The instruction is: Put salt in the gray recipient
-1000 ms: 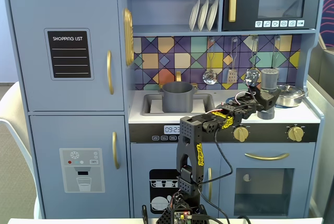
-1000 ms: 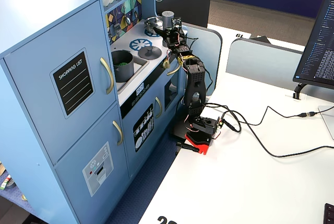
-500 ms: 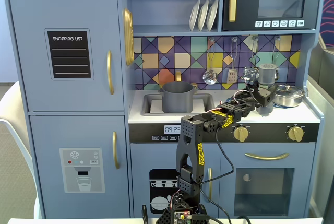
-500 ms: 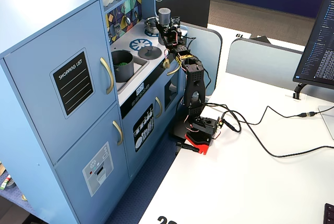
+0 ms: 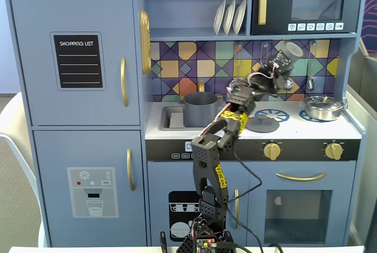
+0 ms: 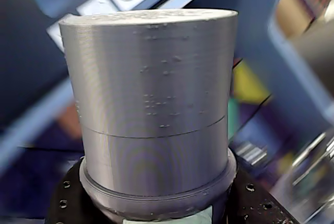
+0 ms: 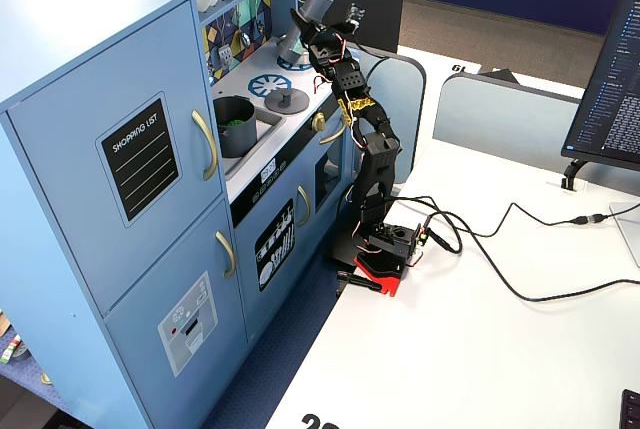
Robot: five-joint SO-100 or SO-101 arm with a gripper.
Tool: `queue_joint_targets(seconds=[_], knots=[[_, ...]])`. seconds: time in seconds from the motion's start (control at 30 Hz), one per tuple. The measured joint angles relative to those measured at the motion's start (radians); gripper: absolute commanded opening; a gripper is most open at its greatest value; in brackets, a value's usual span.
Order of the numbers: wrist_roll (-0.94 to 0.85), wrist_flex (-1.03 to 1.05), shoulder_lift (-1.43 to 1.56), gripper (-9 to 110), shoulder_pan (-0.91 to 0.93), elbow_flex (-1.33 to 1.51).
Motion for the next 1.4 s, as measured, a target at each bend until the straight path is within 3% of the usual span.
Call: queue_joint_targets(seconds=[0.3,0.57,0.83,1.17,1.4], knots=[[0.456,0.199,0.106,0,-0.281,-0.002],[0.856,0.232,0.110,0,-0.554,-0.015],[1.197,0.264,0.071,0,-0.695,-0.057],[1.425,0.278,0.066,0,-0.782,-0.060],[1.505,0.624,-0.029,0,-0.772,-0.218]])
